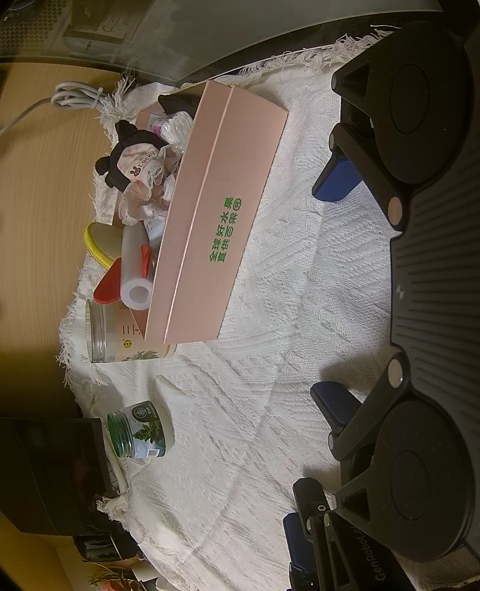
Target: Organize soft objects
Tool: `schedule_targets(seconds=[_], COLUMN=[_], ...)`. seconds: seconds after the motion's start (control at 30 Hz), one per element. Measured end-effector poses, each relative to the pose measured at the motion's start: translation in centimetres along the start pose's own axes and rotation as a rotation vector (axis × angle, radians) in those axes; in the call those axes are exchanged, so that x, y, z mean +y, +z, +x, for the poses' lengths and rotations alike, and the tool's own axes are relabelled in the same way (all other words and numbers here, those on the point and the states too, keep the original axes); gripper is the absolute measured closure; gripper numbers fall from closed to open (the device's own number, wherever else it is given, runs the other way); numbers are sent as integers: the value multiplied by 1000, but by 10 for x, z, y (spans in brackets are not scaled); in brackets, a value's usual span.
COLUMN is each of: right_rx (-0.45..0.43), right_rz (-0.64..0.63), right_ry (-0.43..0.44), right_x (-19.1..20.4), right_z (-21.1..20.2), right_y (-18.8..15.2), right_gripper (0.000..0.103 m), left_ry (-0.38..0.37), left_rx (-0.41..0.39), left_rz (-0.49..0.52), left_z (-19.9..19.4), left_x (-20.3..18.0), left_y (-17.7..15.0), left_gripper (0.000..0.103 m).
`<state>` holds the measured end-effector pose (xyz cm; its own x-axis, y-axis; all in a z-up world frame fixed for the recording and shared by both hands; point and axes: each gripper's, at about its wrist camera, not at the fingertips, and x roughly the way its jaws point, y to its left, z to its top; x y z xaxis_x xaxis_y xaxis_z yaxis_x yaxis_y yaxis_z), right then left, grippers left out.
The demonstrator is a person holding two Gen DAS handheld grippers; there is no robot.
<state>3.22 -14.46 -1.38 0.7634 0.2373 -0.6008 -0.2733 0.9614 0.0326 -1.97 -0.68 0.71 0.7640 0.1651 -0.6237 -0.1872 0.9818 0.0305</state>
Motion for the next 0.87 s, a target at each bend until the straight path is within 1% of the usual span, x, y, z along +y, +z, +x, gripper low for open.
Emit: schedule_targets(seconds=[0.77,0.87], right_rx=[0,0], right_rz=[0,-1], right_ry=[1,0], right_x=[0,0], right_z=[0,0], right_y=[0,0], right_gripper=[0,0], left_ry=[2,11], left_rx=[-8,-11], left_rz=[3,10], left_z=[-2,-2], left_x=[-1,-4], left_y=[-1,-2], left_gripper=[67,67])
